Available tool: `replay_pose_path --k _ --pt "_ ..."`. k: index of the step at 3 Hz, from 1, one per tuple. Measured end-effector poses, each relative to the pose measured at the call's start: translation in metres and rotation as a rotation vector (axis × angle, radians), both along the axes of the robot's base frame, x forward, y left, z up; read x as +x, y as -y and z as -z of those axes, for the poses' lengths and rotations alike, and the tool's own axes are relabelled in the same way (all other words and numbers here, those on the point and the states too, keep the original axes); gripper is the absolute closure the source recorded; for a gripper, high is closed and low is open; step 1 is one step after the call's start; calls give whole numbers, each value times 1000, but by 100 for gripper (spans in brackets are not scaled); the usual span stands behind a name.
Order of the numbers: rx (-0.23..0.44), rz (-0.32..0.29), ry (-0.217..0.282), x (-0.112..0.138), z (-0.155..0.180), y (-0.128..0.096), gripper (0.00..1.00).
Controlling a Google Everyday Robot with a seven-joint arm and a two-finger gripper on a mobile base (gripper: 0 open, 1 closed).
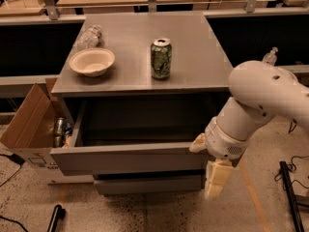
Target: Open top drawer
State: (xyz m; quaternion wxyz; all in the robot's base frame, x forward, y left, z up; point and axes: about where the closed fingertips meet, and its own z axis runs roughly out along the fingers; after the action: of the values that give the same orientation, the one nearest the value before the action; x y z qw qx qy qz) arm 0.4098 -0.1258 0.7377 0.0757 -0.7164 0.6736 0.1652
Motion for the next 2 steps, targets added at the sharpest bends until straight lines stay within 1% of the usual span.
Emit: replay_pose_path --k 1,2 --pt "-17 11 23 14 -19 5 20" --pt "-28 15 50 42 -25 3 32"
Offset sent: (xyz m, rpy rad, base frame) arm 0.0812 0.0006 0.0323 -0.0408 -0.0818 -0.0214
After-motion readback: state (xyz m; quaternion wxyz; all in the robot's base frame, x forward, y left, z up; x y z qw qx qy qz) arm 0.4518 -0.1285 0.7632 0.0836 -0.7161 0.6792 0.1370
